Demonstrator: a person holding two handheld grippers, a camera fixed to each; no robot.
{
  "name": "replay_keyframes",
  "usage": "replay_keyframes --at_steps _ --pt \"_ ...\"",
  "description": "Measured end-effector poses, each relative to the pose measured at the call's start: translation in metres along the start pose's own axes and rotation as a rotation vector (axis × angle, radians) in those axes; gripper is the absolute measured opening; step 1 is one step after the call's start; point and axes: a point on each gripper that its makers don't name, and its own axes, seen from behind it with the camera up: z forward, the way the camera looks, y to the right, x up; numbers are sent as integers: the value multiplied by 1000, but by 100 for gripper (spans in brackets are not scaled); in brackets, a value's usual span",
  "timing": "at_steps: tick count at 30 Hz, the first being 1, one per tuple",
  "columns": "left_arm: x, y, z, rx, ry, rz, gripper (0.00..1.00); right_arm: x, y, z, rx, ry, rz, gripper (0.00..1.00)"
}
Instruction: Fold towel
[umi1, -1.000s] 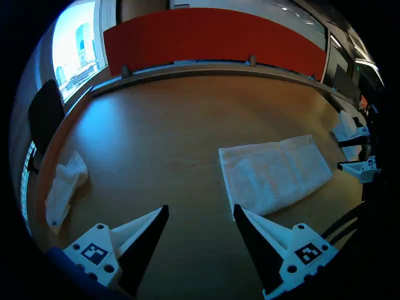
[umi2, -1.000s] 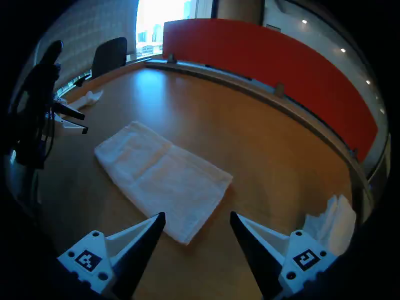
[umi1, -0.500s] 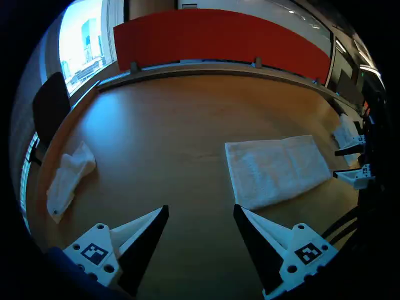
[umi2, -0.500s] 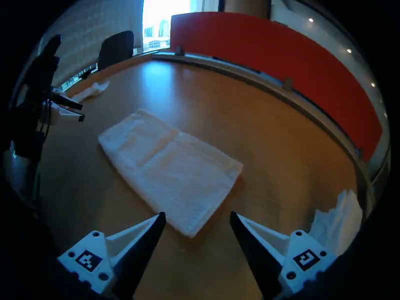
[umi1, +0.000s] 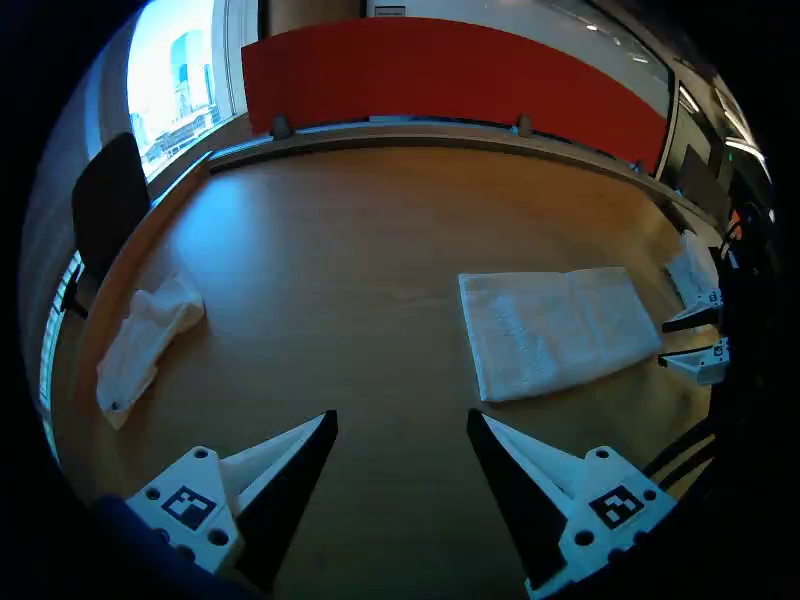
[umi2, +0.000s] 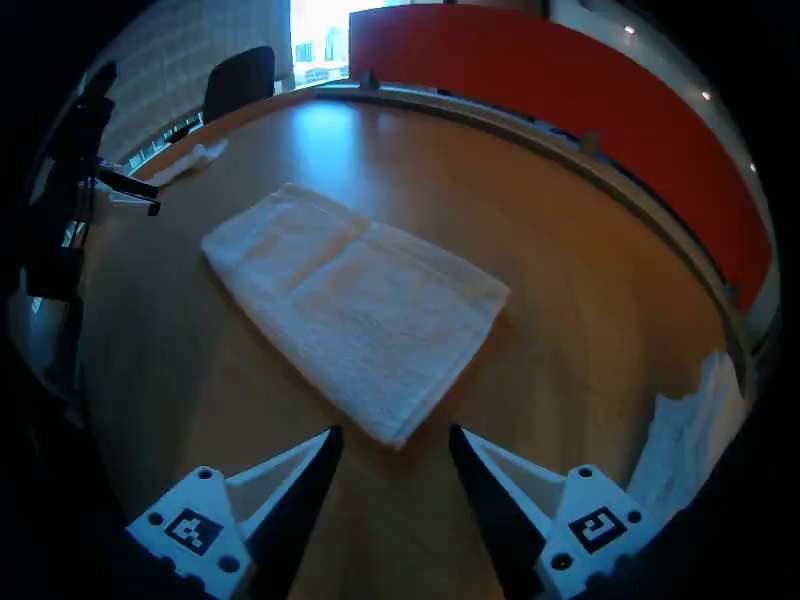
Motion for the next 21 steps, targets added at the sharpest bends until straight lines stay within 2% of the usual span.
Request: replay_keyframes --at_steps 6,13,16,21 --pt "-1 -2 -1 2 -1 -3 96 -2 -4 2 29 -20 9 52" --pt "-2 -3 -2 3 -3 2 96 -6 -3 2 30 -31 4 44" --pt "-2 -4 -2 3 -3 3 96 -8 -3 3 33 -37 -1 31" --pt "-2 -4 -2 4 -3 5 96 -8 -4 3 36 -39 -4 22"
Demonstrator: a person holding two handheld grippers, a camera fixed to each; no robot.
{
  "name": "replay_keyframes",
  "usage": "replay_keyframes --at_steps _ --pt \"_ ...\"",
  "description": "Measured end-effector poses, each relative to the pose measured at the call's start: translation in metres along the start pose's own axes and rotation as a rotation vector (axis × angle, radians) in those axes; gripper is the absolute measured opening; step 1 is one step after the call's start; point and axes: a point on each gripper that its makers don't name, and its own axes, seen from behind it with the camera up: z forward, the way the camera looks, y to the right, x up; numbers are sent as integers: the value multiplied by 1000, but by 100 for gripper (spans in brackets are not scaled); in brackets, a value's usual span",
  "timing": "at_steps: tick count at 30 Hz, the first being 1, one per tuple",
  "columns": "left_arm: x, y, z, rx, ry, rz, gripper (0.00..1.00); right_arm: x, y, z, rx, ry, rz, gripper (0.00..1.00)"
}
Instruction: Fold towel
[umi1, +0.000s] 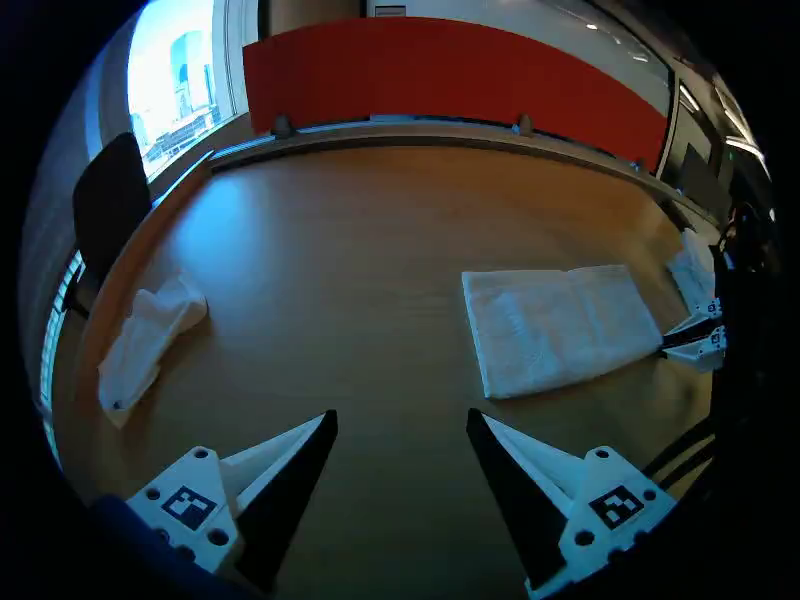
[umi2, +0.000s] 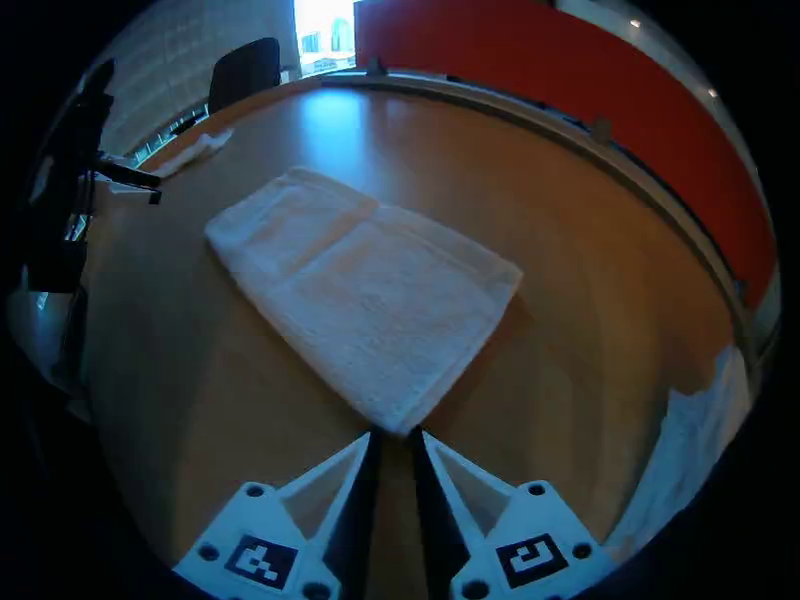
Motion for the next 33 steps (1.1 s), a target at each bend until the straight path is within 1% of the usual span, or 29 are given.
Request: replay_keyframes --at_steps 7,11,21,26,29,33 --pt "-1 1 0 -1 -3 4 96 0 0 1 -3 1 -4 20" --pt "-2 1 0 0 -4 5 96 1 -1 1 -2 3 -7 13" --pt "-1 0 -1 -1 -2 8 96 7 -1 -1 -17 20 -5 12" --pt "-1 -1 -2 0 1 4 96 21 1 -9 -34 50 -13 11" --pt "-1 -2 -3 1 2 1 96 36 2 -15 -40 78 -22 11" --pt "-1 -3 -4 1 4 0 96 59 2 -23 -49 114 -50 11"
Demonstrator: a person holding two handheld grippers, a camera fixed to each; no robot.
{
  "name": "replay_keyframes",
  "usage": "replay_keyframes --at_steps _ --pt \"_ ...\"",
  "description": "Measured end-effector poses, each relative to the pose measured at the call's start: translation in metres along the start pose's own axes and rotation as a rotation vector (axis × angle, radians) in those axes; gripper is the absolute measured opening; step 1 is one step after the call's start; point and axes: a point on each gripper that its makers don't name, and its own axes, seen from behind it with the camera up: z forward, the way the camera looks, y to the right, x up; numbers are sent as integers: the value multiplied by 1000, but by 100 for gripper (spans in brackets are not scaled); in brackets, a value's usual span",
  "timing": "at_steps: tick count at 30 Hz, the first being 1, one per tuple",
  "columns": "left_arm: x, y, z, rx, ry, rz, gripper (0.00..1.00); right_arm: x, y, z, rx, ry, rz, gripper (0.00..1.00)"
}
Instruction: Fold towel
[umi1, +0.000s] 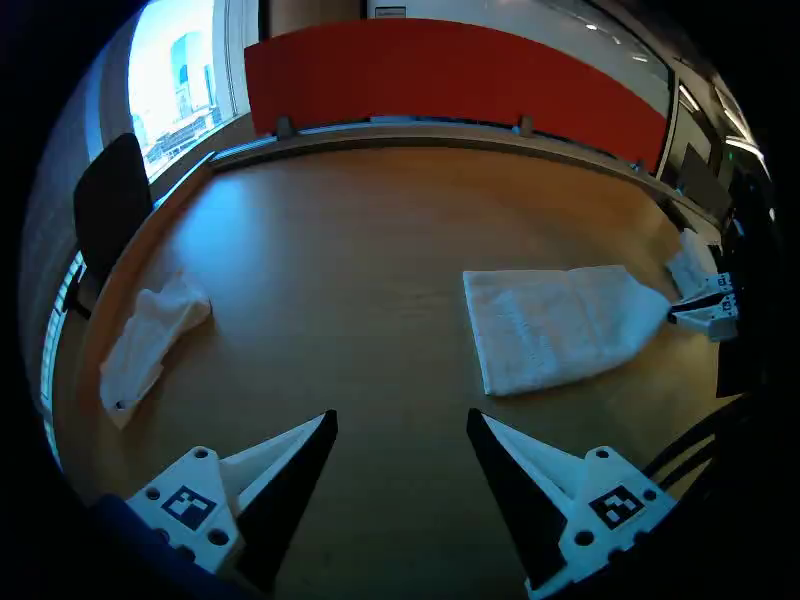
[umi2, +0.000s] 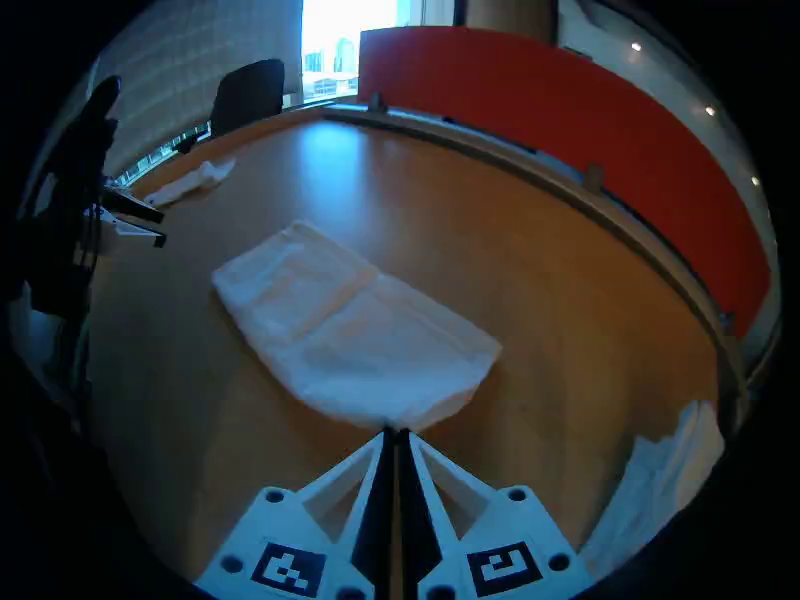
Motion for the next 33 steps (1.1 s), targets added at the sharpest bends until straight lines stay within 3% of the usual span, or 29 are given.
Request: replay_keyframes --at_steps 15,33 --pt "4 -3 -7 -2 17 -6 96 93 -15 -10 6 128 -113 10" --pt "8 -11 -20 1 43 -24 96 128 -47 7 60 142 -186 8"
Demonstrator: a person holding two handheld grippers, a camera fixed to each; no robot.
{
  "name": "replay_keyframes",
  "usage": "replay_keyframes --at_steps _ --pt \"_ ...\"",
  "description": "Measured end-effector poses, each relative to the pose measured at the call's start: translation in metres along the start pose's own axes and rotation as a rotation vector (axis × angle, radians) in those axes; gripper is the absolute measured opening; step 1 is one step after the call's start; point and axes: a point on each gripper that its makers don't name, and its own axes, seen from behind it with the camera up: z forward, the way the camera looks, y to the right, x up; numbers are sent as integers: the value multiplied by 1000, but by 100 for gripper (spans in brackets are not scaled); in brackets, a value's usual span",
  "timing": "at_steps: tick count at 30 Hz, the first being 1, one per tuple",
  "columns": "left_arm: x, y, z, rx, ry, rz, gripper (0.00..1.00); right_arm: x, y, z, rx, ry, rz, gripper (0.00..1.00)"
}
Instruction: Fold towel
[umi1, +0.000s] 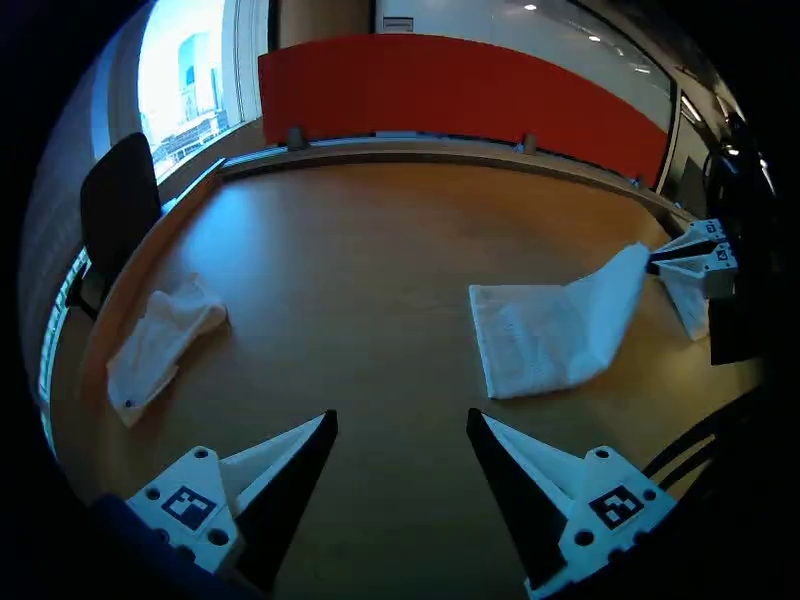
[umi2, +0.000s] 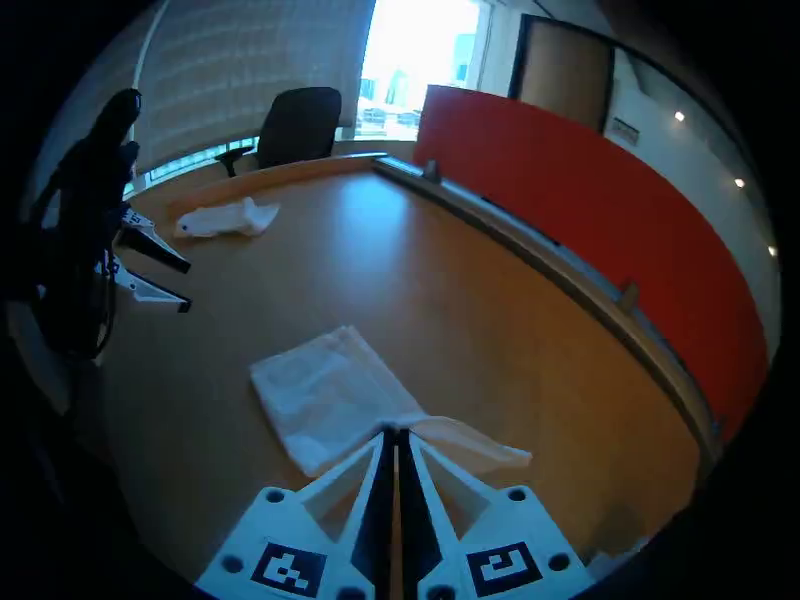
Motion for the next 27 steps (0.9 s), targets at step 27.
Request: replay_keyframes --at_steps 27 --pt "-12 -11 -32 -4 21 -43 96 8 -121 107 275 -110 -64 6"
